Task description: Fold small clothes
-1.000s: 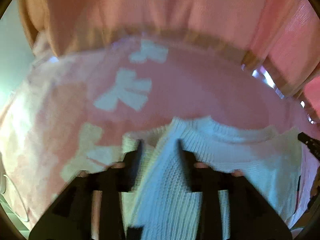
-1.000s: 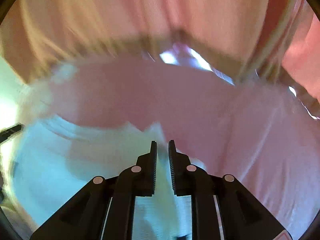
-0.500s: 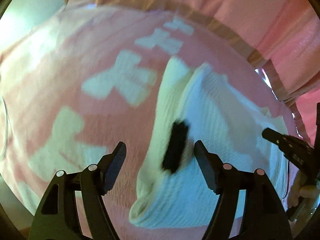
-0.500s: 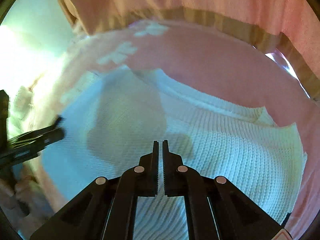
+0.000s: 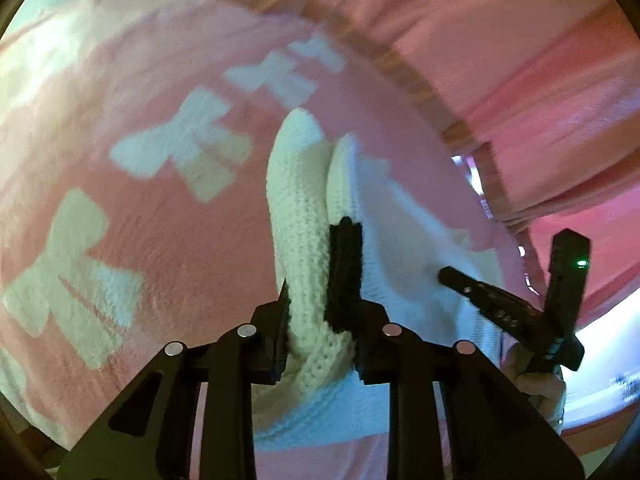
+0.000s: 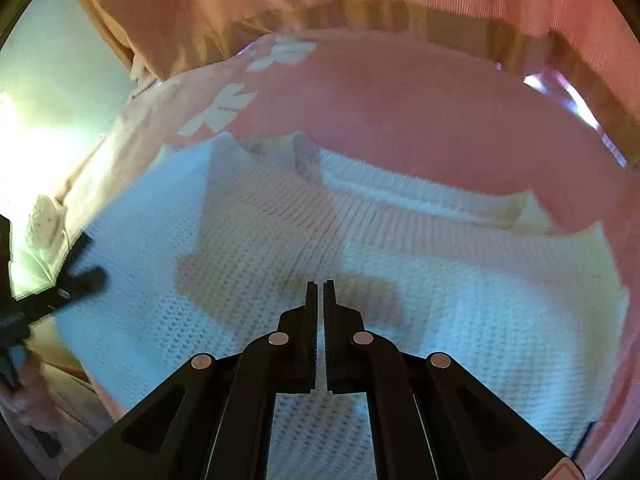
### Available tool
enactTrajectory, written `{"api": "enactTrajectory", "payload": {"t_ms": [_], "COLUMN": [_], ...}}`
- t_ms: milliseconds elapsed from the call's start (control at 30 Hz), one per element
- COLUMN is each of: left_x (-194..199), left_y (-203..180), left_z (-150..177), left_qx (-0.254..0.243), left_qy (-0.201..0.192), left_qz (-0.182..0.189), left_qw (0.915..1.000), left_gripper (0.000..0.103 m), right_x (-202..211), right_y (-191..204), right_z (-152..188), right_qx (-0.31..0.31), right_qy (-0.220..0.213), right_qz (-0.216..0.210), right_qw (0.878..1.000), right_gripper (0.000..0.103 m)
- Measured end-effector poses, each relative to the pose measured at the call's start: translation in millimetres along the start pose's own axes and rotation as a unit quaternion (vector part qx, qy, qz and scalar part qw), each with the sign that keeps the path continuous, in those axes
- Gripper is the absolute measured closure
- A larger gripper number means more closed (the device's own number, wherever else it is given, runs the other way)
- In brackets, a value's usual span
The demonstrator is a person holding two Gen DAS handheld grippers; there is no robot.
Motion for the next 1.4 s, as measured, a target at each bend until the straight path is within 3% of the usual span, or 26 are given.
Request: {"api": "enactTrajectory", "payload": {"t_ms": [100, 300, 367, 467, 633, 733, 800, 867, 933, 1000, 1067, 1200, 1400], "left_x": [15, 40, 47, 52, 40, 11, -16, -32, -38, -22, 0, 32, 13], "left_y": [-21, -83, -109, -152, -224, -247, -250, -245, -237, -230, -220, -179, -155], "left_z": [-2, 4, 2, 6, 31, 62, 90, 109, 126, 134, 137, 148, 158], "left_qx": [-0.027, -0.080, -0.100, -0.127, -0.173, -0.206, -0.232, -0.240, -0.241, -0.249, -0.252, -0.243, -0.255], "left_qy": [-0.029, -0.059, -0.069, -0.070, -0.055, -0.028, -0.010, 0.002, 0.026, 0.010, -0.028, -0.114, -0.113], "left_qz": [0.005, 0.043, 0.048, 0.059, 0.073, 0.065, 0.042, 0.016, -0.001, 0.015, 0.026, 0.016, -0.032], "left_qw": [0.9992, 0.9941, 0.9915, 0.9876, 0.9806, 0.9761, 0.9717, 0.9707, 0.9701, 0.9684, 0.9669, 0.9632, 0.9596], "left_gripper": [0.080, 0.080, 0.080, 0.080, 0.079, 0.075, 0.070, 0.051, 0.034, 0.031, 0.013, 0.010, 0.010], "right_x": [-22, -33, -28, 6, 85, 128, 146, 154, 155, 157, 160, 138, 84], "right_y": [-12, -7, -9, -20, -69, -114, -136, -149, -150, -144, -136, -102, -73], "right_z": [9, -2, -1, -4, -1, 23, 39, 55, 67, 76, 81, 81, 79], "right_qx": [0.001, 0.013, -0.001, -0.042, -0.073, -0.119, -0.141, -0.150, -0.152, -0.145, -0.133, -0.114, -0.137], "right_qy": [0.029, 0.015, 0.016, -0.006, -0.077, -0.106, -0.115, -0.111, -0.101, -0.095, -0.092, -0.066, -0.002], "right_qz": [0.024, 0.029, 0.011, -0.028, 0.012, 0.026, 0.031, 0.027, 0.017, 0.007, -0.010, -0.069, -0.115], "right_qw": [0.999, 0.999, 1.000, 0.999, 0.994, 0.987, 0.983, 0.982, 0.983, 0.985, 0.987, 0.989, 0.984], "right_gripper": [0.103, 0.103, 0.103, 0.103, 0.098, 0.094, 0.093, 0.090, 0.072, 0.057, 0.050, 0.039, 0.038]}}
Point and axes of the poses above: each gripper's, at about its wrist camera, not at the fingertips, and x roughly against the way its jaws point, y to its left, z to its underside, the point moved 8 cm from there along -x, roughly the way its jaws point, and after that the axes turned 13 degrees about -z, right-handed, at the moved point
